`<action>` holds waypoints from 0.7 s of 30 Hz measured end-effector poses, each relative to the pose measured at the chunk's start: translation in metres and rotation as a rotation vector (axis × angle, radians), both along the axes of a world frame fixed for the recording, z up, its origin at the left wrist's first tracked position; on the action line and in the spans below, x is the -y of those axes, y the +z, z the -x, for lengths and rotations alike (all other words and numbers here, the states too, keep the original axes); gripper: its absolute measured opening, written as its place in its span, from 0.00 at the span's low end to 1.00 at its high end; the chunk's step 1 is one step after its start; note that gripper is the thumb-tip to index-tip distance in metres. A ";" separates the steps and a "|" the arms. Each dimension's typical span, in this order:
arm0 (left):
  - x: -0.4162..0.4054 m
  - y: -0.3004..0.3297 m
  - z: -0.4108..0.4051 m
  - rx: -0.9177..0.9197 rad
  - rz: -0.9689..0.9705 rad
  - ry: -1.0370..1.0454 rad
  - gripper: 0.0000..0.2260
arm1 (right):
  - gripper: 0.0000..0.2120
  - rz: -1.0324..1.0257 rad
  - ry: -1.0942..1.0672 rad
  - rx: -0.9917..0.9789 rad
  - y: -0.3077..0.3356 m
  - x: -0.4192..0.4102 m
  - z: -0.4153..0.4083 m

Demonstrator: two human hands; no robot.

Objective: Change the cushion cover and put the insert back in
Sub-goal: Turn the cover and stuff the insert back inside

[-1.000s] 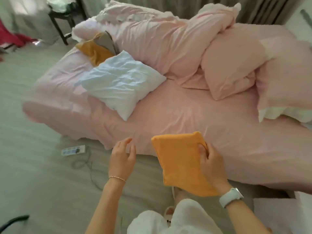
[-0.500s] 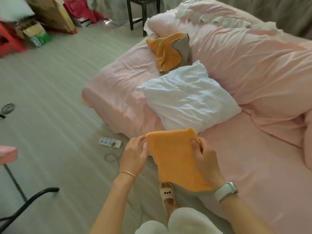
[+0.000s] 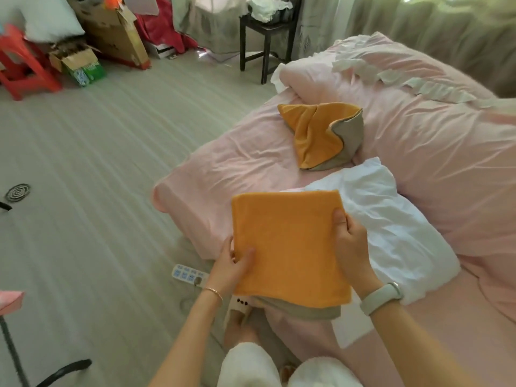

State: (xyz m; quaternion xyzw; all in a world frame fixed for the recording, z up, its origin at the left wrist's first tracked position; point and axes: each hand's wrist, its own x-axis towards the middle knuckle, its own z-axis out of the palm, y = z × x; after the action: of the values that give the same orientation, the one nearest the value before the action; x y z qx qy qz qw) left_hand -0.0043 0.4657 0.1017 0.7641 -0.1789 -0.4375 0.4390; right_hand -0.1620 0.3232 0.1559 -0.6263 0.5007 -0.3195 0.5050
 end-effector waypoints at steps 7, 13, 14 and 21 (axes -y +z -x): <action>0.129 0.040 -0.090 0.213 0.145 -0.107 0.09 | 0.16 0.009 -0.284 -0.123 0.009 0.080 -0.060; 0.224 0.082 -0.114 0.103 0.311 -0.356 0.04 | 0.19 0.205 0.154 -0.236 0.001 0.087 -0.098; 0.238 0.087 -0.112 0.079 0.309 -0.387 0.06 | 0.22 0.218 0.182 -0.219 0.000 0.086 -0.104; 0.301 0.118 -0.078 -0.519 0.304 -0.612 0.13 | 0.15 0.304 -0.228 -0.132 0.016 0.117 -0.087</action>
State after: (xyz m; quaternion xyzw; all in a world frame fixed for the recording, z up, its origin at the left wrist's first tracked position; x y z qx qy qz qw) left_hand 0.0733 0.1648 0.2202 0.4672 -0.3433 -0.6939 0.4270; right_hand -0.0753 0.2066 0.1716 -0.6542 0.5465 -0.4046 0.3311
